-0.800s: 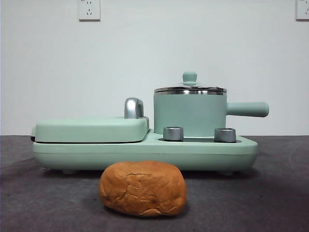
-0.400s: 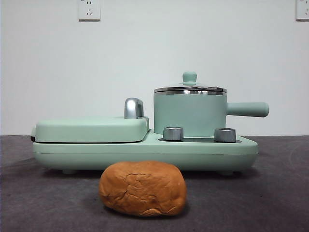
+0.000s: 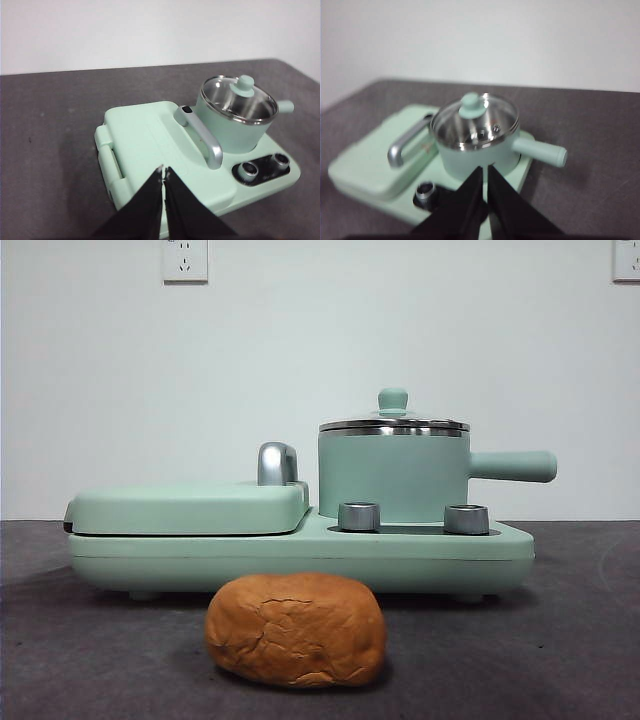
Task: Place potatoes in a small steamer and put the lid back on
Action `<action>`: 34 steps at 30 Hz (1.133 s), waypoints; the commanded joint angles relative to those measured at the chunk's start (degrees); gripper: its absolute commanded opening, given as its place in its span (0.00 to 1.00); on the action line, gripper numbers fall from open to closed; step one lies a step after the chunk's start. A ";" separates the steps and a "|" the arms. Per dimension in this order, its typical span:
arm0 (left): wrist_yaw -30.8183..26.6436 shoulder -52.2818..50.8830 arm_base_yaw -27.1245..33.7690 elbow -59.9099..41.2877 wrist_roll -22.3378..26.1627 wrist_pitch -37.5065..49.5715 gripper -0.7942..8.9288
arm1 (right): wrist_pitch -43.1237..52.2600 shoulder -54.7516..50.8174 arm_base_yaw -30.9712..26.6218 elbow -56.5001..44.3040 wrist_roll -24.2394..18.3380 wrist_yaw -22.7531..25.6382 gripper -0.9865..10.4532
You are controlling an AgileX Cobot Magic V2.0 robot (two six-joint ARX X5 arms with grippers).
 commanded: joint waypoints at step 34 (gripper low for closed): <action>2.43 12.57 -12.00 4.35 23.98 1.33 0.37 | -8.55 11.26 15.47 4.15 -25.07 7.26 0.26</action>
